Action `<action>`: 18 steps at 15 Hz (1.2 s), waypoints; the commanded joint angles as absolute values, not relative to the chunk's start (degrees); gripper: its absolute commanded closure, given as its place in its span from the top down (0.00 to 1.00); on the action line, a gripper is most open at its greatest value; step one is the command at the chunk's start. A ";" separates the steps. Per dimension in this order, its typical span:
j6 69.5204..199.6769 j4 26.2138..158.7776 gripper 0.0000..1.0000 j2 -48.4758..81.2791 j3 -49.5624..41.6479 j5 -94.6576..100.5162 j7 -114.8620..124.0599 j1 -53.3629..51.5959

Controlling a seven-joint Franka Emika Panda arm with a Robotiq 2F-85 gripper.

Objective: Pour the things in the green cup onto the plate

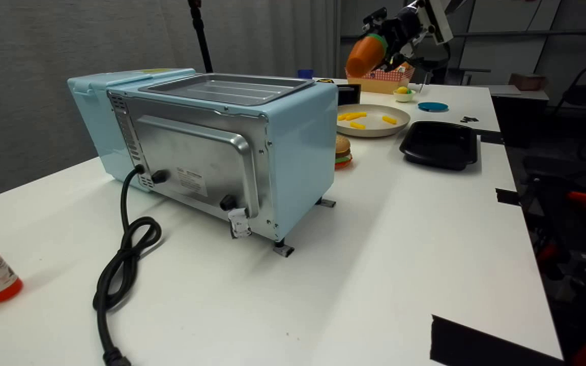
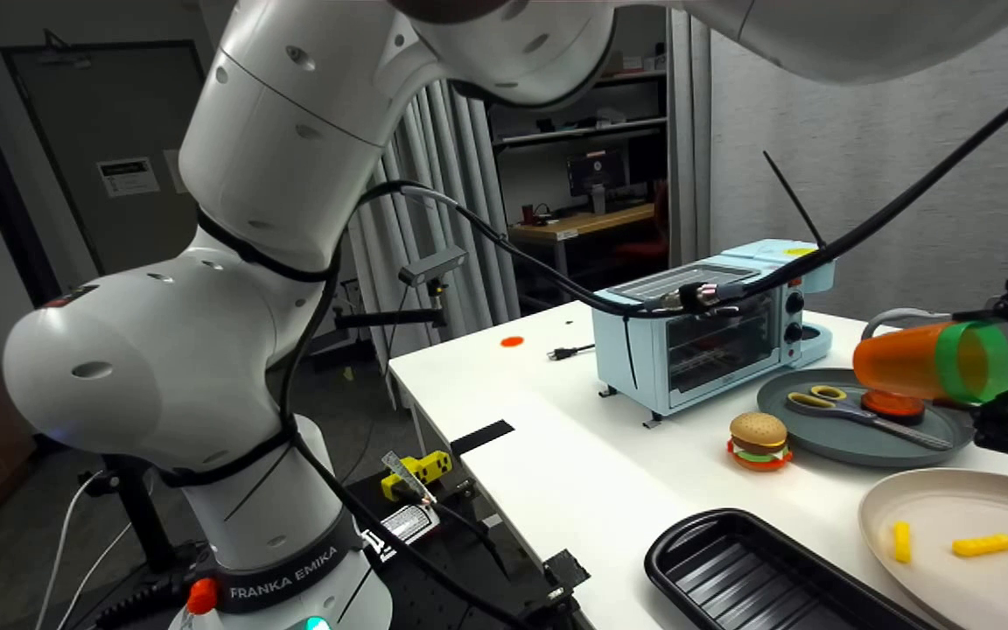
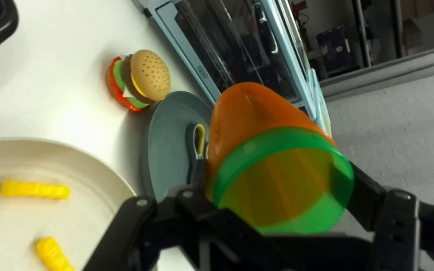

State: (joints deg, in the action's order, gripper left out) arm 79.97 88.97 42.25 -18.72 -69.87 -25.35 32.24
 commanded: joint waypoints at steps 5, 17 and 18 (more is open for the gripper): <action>78.11 80.15 0.59 46.37 -16.02 -59.14 -39.18 35.58; 82.01 74.54 0.59 48.65 -13.17 -48.45 -53.76 37.57; 82.77 74.27 0.59 48.75 -13.00 -47.80 -54.75 37.62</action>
State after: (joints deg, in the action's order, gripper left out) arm 81.21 77.46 47.35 -14.94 -50.65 -51.77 36.01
